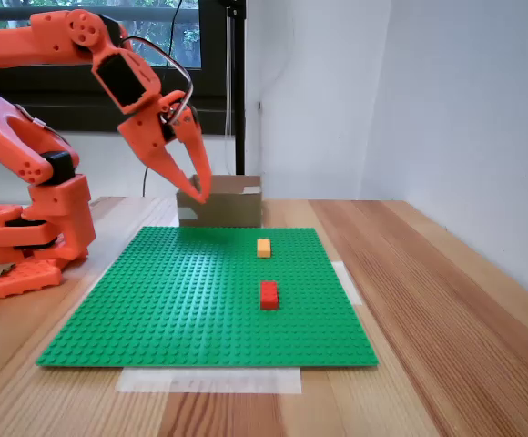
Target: Pick the yellow lego block and put it in the box.
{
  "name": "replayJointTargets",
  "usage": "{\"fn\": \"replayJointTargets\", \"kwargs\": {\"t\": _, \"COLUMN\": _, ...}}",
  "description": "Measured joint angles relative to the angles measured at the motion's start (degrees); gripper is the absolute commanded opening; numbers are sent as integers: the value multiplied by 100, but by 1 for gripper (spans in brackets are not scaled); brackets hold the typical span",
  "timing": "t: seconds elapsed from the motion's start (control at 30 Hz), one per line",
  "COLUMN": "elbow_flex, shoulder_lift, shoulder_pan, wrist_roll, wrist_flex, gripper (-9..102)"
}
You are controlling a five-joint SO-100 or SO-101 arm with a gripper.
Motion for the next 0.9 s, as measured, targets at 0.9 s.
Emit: {"fn": "replayJointTargets", "kwargs": {"t": 0.9, "elbow_flex": -3217, "shoulder_lift": -3146, "shoulder_pan": -686, "wrist_roll": 1072, "wrist_flex": 1125, "gripper": 1}}
